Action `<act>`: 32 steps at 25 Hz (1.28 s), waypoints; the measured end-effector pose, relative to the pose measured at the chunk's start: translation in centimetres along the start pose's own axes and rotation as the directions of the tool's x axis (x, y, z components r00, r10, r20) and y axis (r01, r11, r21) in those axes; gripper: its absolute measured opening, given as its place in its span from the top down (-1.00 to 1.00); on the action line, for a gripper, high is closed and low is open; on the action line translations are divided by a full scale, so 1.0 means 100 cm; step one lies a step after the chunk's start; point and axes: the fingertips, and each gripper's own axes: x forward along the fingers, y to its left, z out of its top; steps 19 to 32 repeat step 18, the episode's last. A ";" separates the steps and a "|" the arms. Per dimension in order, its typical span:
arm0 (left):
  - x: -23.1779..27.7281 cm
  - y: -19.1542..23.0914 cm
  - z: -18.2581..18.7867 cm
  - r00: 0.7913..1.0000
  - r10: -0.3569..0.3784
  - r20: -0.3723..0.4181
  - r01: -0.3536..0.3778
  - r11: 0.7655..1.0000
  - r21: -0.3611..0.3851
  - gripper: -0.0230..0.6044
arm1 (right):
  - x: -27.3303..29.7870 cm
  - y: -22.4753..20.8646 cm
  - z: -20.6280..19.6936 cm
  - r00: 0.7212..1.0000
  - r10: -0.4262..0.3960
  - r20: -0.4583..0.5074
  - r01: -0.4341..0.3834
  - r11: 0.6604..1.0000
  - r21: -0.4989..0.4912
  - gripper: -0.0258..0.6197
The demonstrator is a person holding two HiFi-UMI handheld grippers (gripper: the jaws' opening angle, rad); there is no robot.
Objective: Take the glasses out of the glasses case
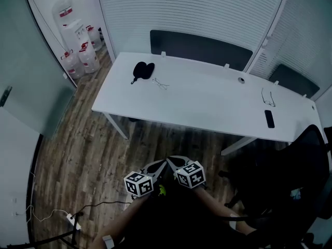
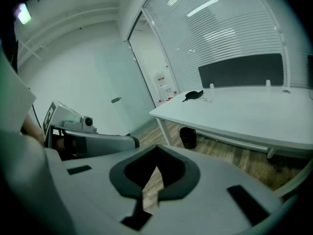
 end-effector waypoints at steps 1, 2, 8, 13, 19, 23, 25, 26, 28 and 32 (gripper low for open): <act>0.000 0.003 0.003 1.000 0.000 0.004 0.000 1.000 -0.010 0.91 | 0.003 0.000 0.003 1.000 0.012 -0.007 -0.012 1.000 -0.006 0.87; 0.000 0.005 0.007 1.000 0.001 0.007 -0.001 1.000 -0.012 0.91 | 0.006 0.000 0.007 1.000 0.022 -0.010 -0.022 1.000 -0.009 0.87; 0.000 0.015 0.021 1.000 0.011 0.020 -0.011 1.000 0.003 0.91 | 0.018 0.000 0.020 0.998 0.059 -0.010 -0.059 0.998 -0.012 0.87; -0.001 0.018 0.016 1.000 0.000 -0.014 0.000 1.000 -0.006 0.91 | 0.022 0.002 0.013 0.997 0.073 -0.035 -0.072 0.997 0.013 0.87; -0.006 0.022 0.005 0.998 -0.013 -0.061 0.014 0.999 0.028 0.91 | 0.026 0.006 0.001 0.994 0.096 -0.054 -0.093 0.994 0.053 0.87; -0.006 0.022 0.005 0.998 -0.013 -0.061 0.014 0.999 0.028 0.91 | 0.026 0.006 0.001 0.994 0.096 -0.054 -0.093 0.994 0.053 0.87; -0.006 0.022 0.005 0.998 -0.013 -0.061 0.014 0.999 0.028 0.91 | 0.026 0.006 0.001 0.994 0.096 -0.054 -0.093 0.994 0.053 0.87; -0.006 0.022 0.005 0.998 -0.013 -0.061 0.014 0.999 0.028 0.91 | 0.026 0.006 0.001 0.994 0.096 -0.054 -0.093 0.994 0.053 0.87; -0.006 0.022 0.005 0.998 -0.013 -0.061 0.014 0.999 0.028 0.91 | 0.026 0.006 0.001 0.994 0.096 -0.054 -0.093 0.994 0.053 0.87; -0.006 0.022 0.005 0.998 -0.013 -0.061 0.014 0.999 0.028 0.91 | 0.026 0.006 0.001 0.994 0.096 -0.054 -0.093 0.994 0.053 0.87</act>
